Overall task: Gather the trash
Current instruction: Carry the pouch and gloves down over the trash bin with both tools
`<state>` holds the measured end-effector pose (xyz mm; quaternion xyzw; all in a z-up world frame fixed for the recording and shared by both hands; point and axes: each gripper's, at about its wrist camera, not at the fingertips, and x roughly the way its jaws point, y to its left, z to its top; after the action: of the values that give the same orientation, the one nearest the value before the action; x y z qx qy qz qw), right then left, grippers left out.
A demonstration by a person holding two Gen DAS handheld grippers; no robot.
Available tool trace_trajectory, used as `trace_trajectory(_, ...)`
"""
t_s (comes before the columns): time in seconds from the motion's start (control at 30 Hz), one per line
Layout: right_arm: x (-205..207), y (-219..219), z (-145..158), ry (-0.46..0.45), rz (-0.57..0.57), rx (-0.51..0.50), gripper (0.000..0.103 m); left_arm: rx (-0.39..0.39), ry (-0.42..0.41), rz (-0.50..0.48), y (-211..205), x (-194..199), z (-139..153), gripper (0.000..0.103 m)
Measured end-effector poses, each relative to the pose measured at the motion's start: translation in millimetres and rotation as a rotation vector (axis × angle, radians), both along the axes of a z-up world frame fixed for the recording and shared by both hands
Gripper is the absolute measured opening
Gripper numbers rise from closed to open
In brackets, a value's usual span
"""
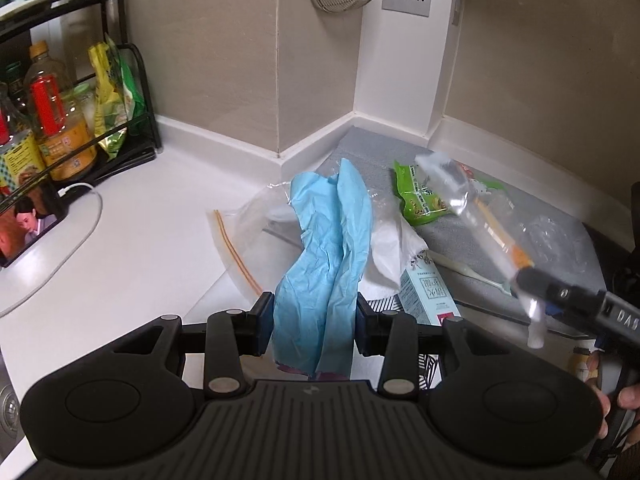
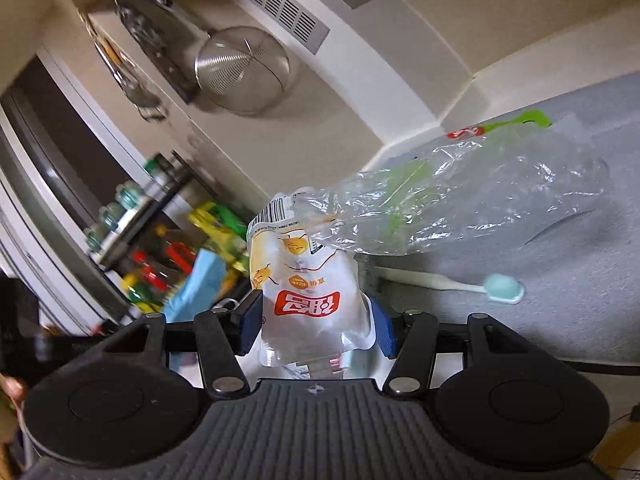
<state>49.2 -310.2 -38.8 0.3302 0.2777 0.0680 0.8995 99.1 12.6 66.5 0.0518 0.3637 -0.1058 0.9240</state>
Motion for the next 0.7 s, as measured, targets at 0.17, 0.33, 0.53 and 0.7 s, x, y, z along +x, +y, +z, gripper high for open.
trace_trajectory(0.17, -5, -1, 9, -0.088, 0.026, 0.048, 0.059, -0.008, -0.02, 0.007, 6, -13, 8, 0.044)
trace_trajectory(0.33, -8, 5, 20, -0.172, 0.061, 0.024, 0.059, -0.026, -0.045, 0.015, 15, -43, 18, 0.044)
trace_trajectory(0.53, -7, 6, 21, -0.166, 0.055, 0.01, 0.059, -0.041, -0.057, 0.041, 41, -97, 21, 0.044)
trace_trajectory(0.7, -6, 17, 19, -0.157, 0.082, -0.038, 0.059, -0.04, -0.067, 0.121, 79, -148, 17, 0.044)
